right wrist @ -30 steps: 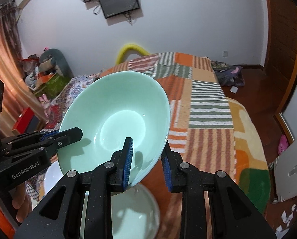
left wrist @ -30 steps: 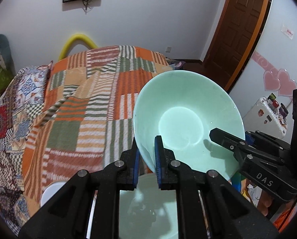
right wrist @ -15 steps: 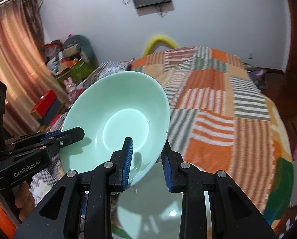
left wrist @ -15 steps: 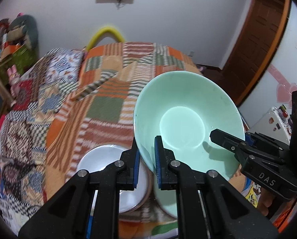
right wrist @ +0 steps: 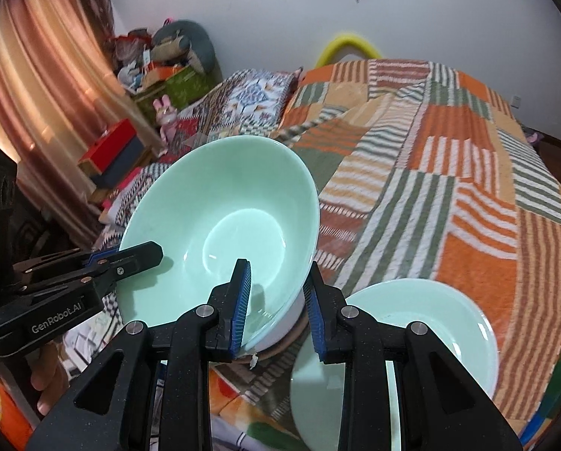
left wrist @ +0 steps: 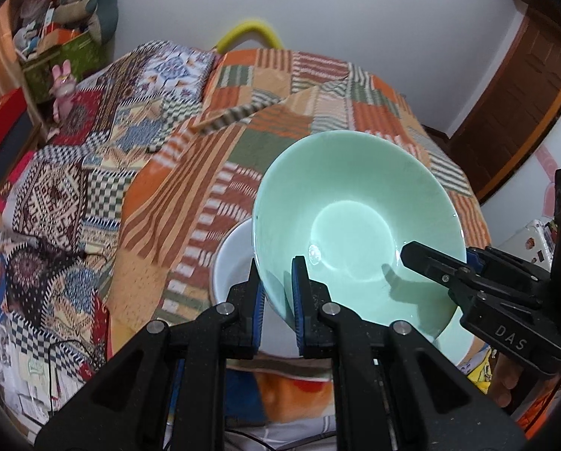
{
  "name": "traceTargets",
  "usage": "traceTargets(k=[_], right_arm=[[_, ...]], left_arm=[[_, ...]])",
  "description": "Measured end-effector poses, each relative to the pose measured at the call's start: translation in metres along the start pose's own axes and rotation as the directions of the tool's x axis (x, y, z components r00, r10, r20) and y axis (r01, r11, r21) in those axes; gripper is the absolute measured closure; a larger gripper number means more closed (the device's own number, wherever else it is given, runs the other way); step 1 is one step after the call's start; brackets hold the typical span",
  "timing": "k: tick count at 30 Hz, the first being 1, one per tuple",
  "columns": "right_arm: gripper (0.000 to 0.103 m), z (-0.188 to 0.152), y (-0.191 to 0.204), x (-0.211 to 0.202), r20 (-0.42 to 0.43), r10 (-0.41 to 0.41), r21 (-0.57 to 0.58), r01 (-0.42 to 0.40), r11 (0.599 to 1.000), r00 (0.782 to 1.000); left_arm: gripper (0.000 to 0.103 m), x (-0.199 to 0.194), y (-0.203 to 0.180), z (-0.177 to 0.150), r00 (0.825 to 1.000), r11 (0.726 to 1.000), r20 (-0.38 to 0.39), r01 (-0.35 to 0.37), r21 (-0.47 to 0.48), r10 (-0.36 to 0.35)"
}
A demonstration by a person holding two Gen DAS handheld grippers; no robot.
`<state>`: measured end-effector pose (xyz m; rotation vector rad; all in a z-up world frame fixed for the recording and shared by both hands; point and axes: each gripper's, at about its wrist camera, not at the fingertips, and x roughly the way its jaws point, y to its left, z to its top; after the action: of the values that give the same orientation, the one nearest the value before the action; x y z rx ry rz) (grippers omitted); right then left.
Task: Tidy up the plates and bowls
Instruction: 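Lift the mint green bowl with both grippers and carry it toward the stack, then lower the mint green bowl into the white spotted bowl with both grippers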
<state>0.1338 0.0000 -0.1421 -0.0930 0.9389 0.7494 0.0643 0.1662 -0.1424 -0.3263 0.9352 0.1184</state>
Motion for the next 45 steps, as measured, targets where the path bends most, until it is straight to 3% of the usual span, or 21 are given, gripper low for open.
traceTargets(k=[10,16,34,36,45], right_arm=[[0.077,-0.013,0.013,0.026,-0.076,-0.001,-0.014,0.000,1.000,0.997],[0.077,-0.019,0.015,0.039,-0.110,-0.012,-0.010,0.011,1.000,0.994],[0.077,-0.024,0.013,0.058,-0.159,0.002,-0.004,-0.002,1.000,0.987],[0.077,-0.025,0.013,0.059,-0.160,-0.005,-0.006,0.004,1.000,0.987],[0.077,-0.025,0.010,0.058,-0.149,-0.027,-0.017,0.024,1.000,0.989]], left_arm=[[0.091,0.030,0.024,-0.021,0.998,0.999,-0.055,-0.044,-0.020,0.042],[0.091,0.048,0.035,-0.030,0.994,0.997,-0.104,-0.024,-0.071,0.016],[0.091,0.060,0.035,-0.031,0.989,0.992,-0.082,-0.127,-0.025,0.124],[0.090,0.068,0.040,-0.032,0.989,0.993,-0.111,-0.107,-0.051,0.101],[0.090,0.071,0.042,-0.030,0.988,0.991,-0.103,-0.119,-0.057,0.113]])
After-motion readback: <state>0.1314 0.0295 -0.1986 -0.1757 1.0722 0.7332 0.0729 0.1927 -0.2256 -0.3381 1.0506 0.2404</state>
